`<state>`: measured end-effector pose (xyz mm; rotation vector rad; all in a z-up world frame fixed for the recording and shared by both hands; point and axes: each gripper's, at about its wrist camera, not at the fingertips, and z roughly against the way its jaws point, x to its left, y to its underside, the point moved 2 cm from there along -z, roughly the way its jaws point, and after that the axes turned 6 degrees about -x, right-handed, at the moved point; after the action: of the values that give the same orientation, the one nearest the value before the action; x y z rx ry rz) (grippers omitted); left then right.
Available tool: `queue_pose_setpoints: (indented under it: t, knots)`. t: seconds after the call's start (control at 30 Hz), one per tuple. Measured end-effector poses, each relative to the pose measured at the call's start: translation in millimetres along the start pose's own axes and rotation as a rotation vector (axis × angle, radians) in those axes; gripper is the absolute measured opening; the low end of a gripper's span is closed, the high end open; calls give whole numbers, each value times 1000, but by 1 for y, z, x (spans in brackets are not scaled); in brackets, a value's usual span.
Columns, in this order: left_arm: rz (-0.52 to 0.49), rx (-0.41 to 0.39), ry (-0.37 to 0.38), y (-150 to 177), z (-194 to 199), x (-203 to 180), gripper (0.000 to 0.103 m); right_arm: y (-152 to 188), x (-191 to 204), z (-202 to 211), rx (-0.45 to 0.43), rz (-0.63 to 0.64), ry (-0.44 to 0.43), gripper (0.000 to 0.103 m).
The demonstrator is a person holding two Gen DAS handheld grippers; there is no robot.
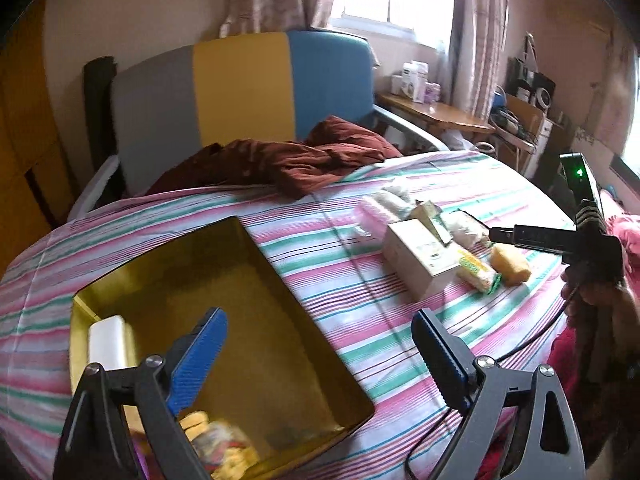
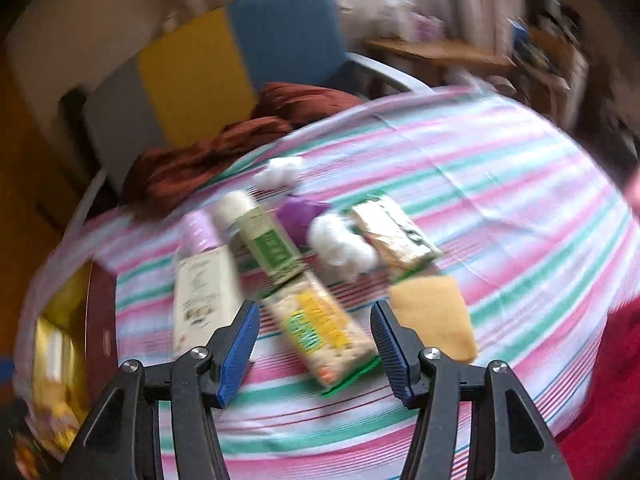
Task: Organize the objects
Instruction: 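Grasp the white medicine box with the left tool, then carry the white box toward the tray while the right grasps the cracker packet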
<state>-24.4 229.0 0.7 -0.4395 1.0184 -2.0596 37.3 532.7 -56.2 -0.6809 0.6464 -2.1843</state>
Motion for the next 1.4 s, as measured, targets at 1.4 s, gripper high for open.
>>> queue_pose_setpoints:
  t: [1.4]
  knots:
    - [97,272,174,-17,-170,-86,53,-1,-4,-4,33,-50,-96,59]
